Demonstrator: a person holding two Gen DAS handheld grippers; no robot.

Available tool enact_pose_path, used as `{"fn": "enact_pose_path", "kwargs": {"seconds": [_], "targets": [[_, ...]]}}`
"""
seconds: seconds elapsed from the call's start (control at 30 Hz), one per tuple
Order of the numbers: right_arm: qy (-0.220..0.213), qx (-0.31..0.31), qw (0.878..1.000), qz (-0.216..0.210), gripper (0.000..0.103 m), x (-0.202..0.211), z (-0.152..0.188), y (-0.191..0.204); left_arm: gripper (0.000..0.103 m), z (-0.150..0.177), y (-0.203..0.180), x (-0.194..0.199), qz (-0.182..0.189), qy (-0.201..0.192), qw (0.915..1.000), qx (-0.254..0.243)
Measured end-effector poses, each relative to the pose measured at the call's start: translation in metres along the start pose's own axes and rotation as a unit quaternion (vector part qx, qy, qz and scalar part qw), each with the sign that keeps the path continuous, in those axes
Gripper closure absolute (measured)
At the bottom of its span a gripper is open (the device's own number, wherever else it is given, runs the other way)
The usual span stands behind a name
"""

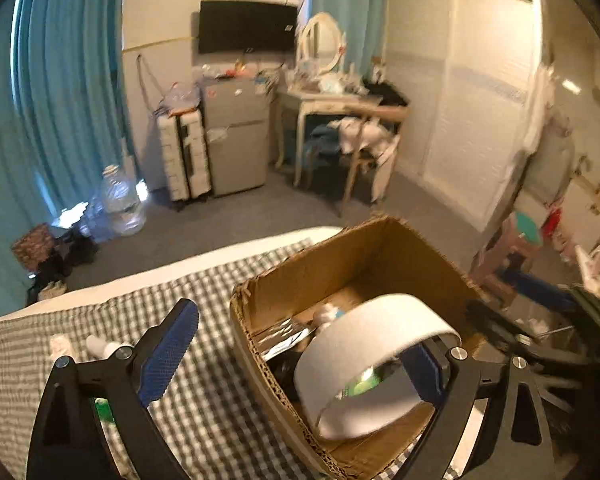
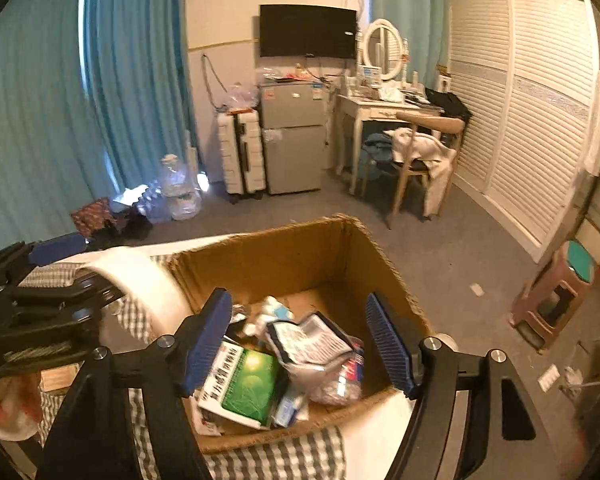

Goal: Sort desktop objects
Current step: 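Open both tools to drop the tape roll and white bag into the box, then move both tools back toward the medicine box on the bed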

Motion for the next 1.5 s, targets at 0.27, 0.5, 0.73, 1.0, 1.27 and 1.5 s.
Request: {"fn": "enact_pose_path", "kwargs": {"seconds": [0.27, 0.5, 0.73, 1.0, 1.27, 1.5], "targets": [[0.012, 0.017, 1.0, -0.008, 0.033, 0.005, 0.009, 0.001, 0.0, 0.031, -0.005, -0.028, -0.048, 0.103, 0.9935, 0.003], [0.002, 0.019, 0.998, -0.063, 0.033, 0.0, 0.029, 0.031, 0.0, 0.043, 0.075, 0.018, -0.072, -0.003, 0.9943, 0.079], [-0.001, 0.029, 0.988, -0.151, 0.03, -0.01, 0.062, 0.12, 0.0, 0.139, 0.227, 0.043, -0.184, -0.031, 0.9681, 0.167], [0.027, 0.095, 0.971, -0.219, 0.029, -0.035, 0.103, 0.243, 0.0, 0.252, 0.323, 0.015, -0.176, 0.037, 0.9454, 0.272], [0.066, 0.098, 0.973, -0.196, 0.029, -0.08, 0.135, 0.276, 0.0, 0.237, 0.296, -0.034, -0.136, 0.07, 0.9568, 0.247], [0.093, 0.076, 0.977, -0.175, 0.029, -0.11, 0.151, 0.264, 0.0, 0.233, 0.289, -0.056, -0.134, 0.088, 0.9566, 0.243]]}}
Point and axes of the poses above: each gripper's, at about its wrist camera, not at the fingertips, and x roughly against the way its jaws point, y to its left, z to its underside, the point moved 6 cm from there along -x, roughly the way its jaws point, and after that the axes turned 6 degrees about x, right-handed, at the moved point
